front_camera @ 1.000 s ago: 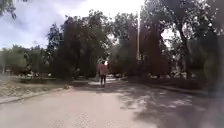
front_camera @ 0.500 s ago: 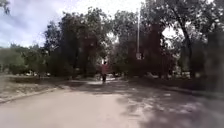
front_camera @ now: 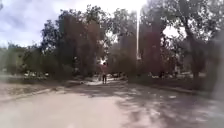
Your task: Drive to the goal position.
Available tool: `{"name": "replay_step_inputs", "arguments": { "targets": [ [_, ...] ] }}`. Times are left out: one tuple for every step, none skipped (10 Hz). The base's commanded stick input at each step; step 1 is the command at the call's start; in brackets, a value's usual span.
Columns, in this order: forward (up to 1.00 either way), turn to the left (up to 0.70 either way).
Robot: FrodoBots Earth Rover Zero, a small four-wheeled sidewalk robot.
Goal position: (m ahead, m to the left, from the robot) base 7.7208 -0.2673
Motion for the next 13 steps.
{"name": "replay_step_inputs", "arguments": {
  "targets": [
    [0.70,0.00],
    [0.70,0.00],
    [0.70,0.00],
    [0.70,0.00],
    [0.70,0.00],
    [0.70,0.00],
    [0.70,0.00],
    [0.70,0.00],
    [0.70,0.00],
    [0.70,0.00],
    [0.70,0.00],
    [0.70,0.00],
    [0.70,0.00]
  ]
}}
